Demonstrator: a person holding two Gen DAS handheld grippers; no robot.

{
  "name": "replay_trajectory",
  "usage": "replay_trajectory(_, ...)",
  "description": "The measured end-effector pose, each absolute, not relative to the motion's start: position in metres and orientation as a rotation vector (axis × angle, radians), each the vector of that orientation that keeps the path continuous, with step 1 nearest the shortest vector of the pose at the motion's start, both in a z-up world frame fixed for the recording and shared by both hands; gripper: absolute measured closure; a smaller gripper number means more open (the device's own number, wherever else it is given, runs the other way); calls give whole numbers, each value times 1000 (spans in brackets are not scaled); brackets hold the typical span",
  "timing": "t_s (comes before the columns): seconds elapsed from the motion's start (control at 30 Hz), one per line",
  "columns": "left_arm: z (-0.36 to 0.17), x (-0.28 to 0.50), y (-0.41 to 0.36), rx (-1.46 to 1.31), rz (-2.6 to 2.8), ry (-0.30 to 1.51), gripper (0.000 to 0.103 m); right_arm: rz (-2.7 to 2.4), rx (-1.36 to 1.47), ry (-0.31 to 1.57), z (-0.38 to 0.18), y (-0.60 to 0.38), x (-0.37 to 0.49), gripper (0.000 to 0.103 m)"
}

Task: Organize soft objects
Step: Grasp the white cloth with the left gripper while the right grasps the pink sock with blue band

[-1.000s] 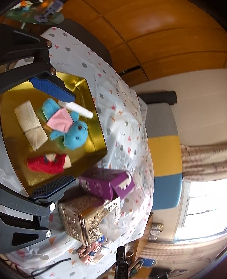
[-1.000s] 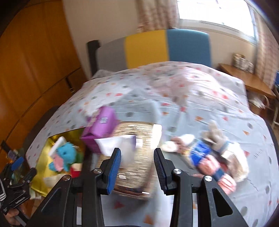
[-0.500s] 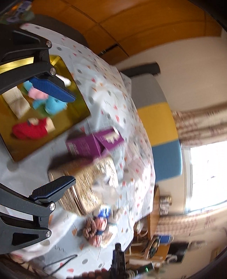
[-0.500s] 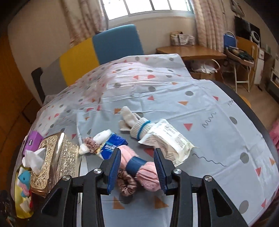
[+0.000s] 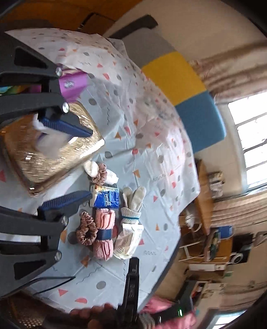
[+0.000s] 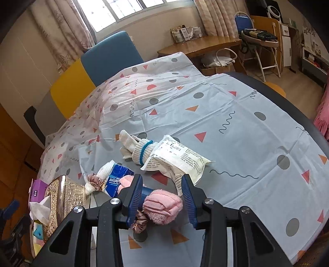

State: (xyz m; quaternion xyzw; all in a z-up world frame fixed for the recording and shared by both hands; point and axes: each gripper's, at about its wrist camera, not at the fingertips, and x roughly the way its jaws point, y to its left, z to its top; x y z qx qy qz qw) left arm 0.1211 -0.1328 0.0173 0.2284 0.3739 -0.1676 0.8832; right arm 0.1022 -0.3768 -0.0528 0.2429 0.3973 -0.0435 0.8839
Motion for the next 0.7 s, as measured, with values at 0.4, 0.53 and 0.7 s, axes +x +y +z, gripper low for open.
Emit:
replay_trajectory(0.4,-68,259,-176,528,-330,1215,56,-40,601,857,-55,-386,103,64)
replay_trajectory(0.53,-84,277,-191,562,-304,1251,55,-40,634,857,-56,-391,102,64)
replay_trajectory(0.7,-109,285,-210,641,-304,1312,55,-29,667,860,-57,-394,101,64)
